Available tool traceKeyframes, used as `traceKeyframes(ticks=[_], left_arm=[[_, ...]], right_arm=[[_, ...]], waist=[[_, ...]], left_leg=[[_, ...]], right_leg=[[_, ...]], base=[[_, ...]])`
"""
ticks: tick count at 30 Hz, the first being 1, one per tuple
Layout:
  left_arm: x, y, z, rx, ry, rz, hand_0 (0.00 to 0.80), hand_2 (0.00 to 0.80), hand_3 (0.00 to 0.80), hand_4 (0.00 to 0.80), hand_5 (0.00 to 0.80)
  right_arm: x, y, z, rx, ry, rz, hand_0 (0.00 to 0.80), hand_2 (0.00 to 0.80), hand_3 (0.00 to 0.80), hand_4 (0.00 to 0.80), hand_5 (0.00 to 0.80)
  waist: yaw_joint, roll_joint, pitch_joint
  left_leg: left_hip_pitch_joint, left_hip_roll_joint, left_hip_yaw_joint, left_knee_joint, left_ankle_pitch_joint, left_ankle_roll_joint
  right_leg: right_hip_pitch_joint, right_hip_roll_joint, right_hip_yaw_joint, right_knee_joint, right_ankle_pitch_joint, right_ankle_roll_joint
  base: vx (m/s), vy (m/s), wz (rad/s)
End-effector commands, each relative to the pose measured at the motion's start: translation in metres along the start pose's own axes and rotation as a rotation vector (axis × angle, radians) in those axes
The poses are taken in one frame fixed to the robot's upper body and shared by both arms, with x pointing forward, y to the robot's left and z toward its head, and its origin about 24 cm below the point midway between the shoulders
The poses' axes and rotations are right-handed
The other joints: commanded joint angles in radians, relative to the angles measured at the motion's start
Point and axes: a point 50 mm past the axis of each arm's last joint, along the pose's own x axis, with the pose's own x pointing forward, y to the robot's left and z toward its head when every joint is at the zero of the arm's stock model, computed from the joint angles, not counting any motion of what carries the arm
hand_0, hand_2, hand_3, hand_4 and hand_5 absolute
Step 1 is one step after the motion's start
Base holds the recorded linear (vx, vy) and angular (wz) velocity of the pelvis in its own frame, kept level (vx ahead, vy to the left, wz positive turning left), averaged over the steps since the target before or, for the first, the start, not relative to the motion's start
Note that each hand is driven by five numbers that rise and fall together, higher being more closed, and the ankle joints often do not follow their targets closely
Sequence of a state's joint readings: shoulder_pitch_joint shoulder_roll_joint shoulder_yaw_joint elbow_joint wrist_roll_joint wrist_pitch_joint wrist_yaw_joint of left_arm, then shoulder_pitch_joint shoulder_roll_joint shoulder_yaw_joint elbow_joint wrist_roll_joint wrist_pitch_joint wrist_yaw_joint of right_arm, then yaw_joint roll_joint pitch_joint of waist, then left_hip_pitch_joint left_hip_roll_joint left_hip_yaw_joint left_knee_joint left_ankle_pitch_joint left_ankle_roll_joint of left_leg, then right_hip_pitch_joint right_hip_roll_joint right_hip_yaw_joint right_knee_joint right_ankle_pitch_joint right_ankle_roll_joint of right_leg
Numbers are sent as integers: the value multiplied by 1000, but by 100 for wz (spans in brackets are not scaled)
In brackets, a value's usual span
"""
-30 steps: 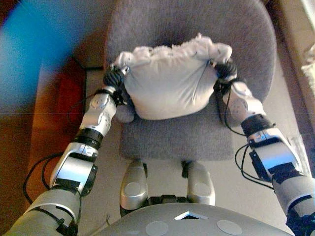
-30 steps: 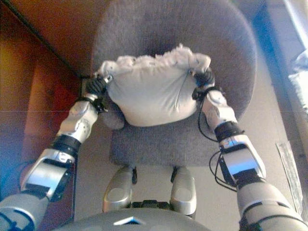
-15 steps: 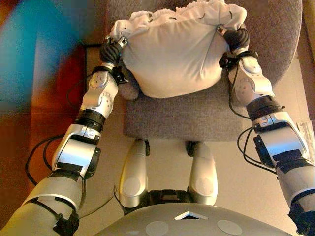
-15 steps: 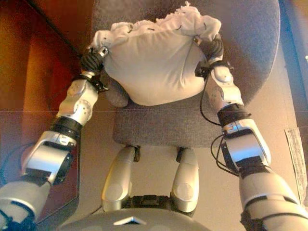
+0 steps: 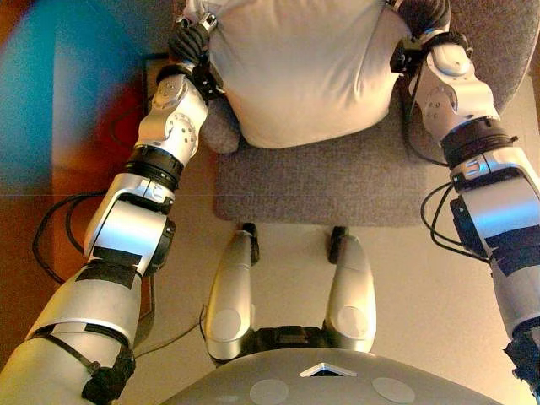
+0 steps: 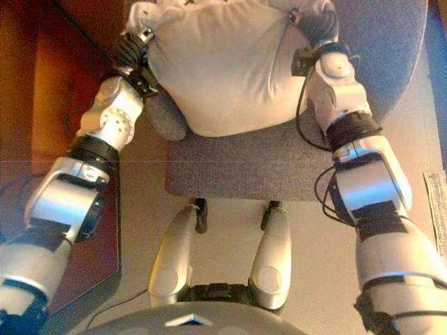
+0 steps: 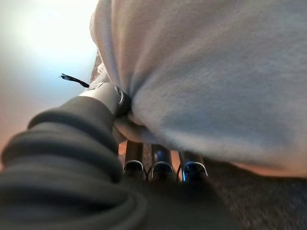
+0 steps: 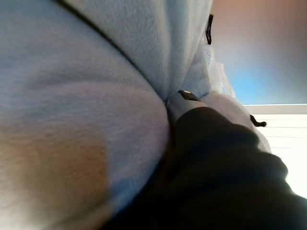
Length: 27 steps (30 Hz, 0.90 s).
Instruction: Pick up the cushion and take it to the sofa
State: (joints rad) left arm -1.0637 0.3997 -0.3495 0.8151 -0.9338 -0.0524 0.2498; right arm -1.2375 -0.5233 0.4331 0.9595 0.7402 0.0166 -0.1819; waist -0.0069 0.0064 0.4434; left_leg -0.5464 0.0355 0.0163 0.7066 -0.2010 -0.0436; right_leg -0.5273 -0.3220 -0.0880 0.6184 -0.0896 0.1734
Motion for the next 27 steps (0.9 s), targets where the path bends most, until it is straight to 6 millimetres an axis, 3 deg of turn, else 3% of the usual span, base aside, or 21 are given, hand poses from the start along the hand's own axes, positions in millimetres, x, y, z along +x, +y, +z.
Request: traceKeyframes(ticks=[1, 8, 9, 10, 11, 16, 17, 18, 19, 22, 23, 24, 27], left_arm=[[5, -47, 47, 37, -175, -88, 800, 800, 800, 800, 800], [6, -30, 50, 5, -195, 48, 800, 800, 800, 800, 800], [6, -29, 50, -3, -192, 55, 800, 800, 800, 800, 800], [6, -29, 48, -18, -186, 62, 800, 800, 800, 800, 800], [6, -29, 46, -30, -175, 61, 800, 800, 800, 800, 800], [4, -35, 36, -22, -149, 20, 800, 800, 800, 800, 800], [4, -35, 36, -12, -151, 11, 800, 800, 800, 800, 800], [3, -36, 36, -2, -154, 2, 800, 800, 800, 800, 800], [3, -37, 35, 17, -156, -13, 800, 800, 800, 800, 800], [4, -39, 34, 77, -138, -31, 800, 800, 800, 800, 800], [4, -38, 34, 81, -128, -24, 615, 615, 615, 615, 615], [5, -37, 34, 80, -124, -15, 0, 0, 0, 0, 0], [7, -31, 39, 66, -120, 49, 0, 0, 0, 0, 0]], right_arm=[[5, 32, 46, -24, -126, 135, 800, 800, 800, 800, 800], [7, 36, 54, -70, -129, 142, 800, 800, 800, 800, 800], [7, 36, 53, -75, -125, 139, 800, 800, 800, 800, 800], [8, 36, 55, -94, -123, 129, 800, 800, 800, 800, 800], [8, 36, 55, -104, -117, 124, 800, 800, 800, 800, 800], [10, 45, 58, -184, -90, 153, 800, 800, 800, 800, 800], [10, 46, 57, -202, -79, 168, 718, 718, 718, 718, 718], [11, 46, 56, -220, -67, 172, 104, 104, 104, 104, 104], [11, 44, 54, -234, -47, 166, 0, 0, 0, 0, 0], [13, 35, 50, -237, -23, 117, 0, 0, 0, 0, 0], [14, 32, 50, -237, -18, 89, 0, 0, 0, 0, 0], [14, 30, 49, -233, -16, 68, 0, 0, 0, 0, 0], [15, 19, 49, -211, -8, -45, 0, 0, 0, 0, 0]], waist=[[40, -6, -19], [55, -10, -20], [58, -9, -24], [62, -10, -21], [68, -8, -23], [89, -8, -21], [91, -8, -21], [94, -6, -19], [98, -4, -19], [103, -1, -17], [104, 1, -18], [104, 2, -18], [102, 6, -19]], left_leg=[[49, 22, 13, -72, -33, -55], [32, 20, 9, -56, -34, -57], [42, 23, 5, -49, -61, -61], [28, 20, 7, -50, -35, -57], [38, 23, 1, -40, -64, -63], [27, 22, -4, -45, -51, -64], [26, 22, -6, -49, -47, -64], [26, 21, -7, -53, -43, -64], [25, 21, -8, -56, -40, -63], [30, 22, -9, -68, -30, -63], [33, 23, -8, -74, -25, -64], [36, 23, -7, -78, -22, -64], [49, 26, -4, -96, -12, -65]], right_leg=[[26, -17, 10, -62, 22, 21], [13, -13, 3, -42, 10, 16], [20, -11, 5, -29, -17, 23], [11, -15, -2, -34, 7, 15], [19, -12, -2, -19, -21, 23], [13, -12, -16, -10, -21, 21], [11, -12, -17, -9, -21, 20], [9, -13, -19, -7, -21, 20], [8, -14, -20, -6, -21, 19], [10, -16, -26, -2, -21, 20], [12, -17, -28, -3, -20, 21], [13, -17, -28, -5, -19, 21], [23, -19, -32, -13, -17, 24]], base=[[38, 7, 1], [48, -1, 1], [34, -3, 6], [110, -4, 7], [25, 1, 9], [21, 3, 4], [0, 0, 0], [0, 0, 0], [0, 0, 0], [0, 12, 3], [1, 26, 9], [3, 31, 8], [3, 24, 5]])
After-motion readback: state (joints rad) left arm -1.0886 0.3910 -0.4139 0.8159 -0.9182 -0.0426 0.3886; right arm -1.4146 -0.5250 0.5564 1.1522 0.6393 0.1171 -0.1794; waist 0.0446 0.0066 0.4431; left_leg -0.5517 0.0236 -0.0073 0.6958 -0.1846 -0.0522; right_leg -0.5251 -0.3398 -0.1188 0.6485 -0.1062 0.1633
